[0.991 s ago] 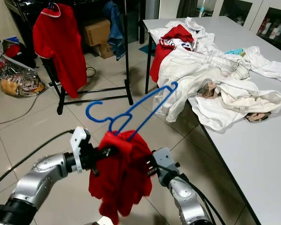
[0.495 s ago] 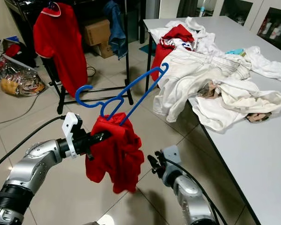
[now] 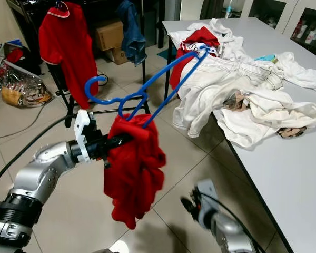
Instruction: Hang hanger
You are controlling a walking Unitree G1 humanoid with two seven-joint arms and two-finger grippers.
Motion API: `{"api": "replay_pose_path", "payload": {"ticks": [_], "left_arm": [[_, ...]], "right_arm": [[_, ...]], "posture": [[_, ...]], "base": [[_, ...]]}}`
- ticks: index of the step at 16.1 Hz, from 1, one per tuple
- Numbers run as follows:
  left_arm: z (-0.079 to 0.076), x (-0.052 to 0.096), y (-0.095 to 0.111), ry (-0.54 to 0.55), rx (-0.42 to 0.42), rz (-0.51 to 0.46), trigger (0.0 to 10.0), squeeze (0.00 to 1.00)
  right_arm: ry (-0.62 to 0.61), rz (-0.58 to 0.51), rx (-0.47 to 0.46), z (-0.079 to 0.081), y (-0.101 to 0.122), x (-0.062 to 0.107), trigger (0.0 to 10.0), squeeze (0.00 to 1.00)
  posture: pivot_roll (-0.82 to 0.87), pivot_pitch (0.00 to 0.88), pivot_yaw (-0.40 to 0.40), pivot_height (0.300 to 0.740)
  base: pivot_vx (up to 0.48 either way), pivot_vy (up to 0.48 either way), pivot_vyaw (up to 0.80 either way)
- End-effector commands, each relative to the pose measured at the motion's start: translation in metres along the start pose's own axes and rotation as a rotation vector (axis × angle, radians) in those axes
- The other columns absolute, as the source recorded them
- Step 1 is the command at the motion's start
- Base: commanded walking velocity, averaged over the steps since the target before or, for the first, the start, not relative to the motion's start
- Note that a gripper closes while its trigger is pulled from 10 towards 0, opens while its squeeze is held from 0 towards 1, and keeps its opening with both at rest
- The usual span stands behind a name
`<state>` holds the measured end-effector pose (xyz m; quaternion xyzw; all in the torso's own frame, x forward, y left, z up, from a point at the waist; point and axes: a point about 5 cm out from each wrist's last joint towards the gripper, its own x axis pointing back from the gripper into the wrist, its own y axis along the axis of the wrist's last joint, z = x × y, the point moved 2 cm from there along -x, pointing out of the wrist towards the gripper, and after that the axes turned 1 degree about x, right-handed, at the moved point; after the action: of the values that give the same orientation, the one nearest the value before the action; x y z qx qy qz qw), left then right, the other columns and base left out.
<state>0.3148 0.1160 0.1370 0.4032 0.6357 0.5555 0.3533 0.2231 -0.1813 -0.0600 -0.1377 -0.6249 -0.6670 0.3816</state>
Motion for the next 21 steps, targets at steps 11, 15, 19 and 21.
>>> {"api": "replay_pose_path", "payload": {"ticks": [11, 15, 19, 21], "left_arm": [[-0.028, -0.019, 0.034, -0.173, -0.044, -0.075, 10.0, 0.00], [-0.035, -0.019, 0.033, -0.191, -0.033, -0.069, 10.0, 0.00], [-0.037, -0.019, 0.032, -0.193, -0.025, -0.064, 10.0, 0.00], [-0.038, -0.021, 0.032, -0.200, -0.024, -0.064, 10.0, 0.00]], "right_arm": [[0.055, 0.034, 0.020, 0.026, 0.006, -0.023, 10.0, 0.00], [0.072, -0.019, -0.031, 0.030, 0.022, -0.029, 10.0, 0.00], [0.391, -0.142, -0.113, 0.064, 0.038, -0.026, 10.0, 1.00], [0.455, -0.139, -0.092, 0.074, 0.040, -0.026, 10.0, 1.00]], "posture": [[-0.09, 0.000, 0.037, 0.740], [-0.08, 0.000, 0.035, 0.740], [-0.08, 0.000, 0.036, 0.740], [-0.08, 0.000, 0.036, 0.740]], "base": [[0.000, 0.000, 0.00], [0.000, 0.000, 0.00], [0.000, 0.000, 0.00], [0.000, 0.000, 0.00]]}}
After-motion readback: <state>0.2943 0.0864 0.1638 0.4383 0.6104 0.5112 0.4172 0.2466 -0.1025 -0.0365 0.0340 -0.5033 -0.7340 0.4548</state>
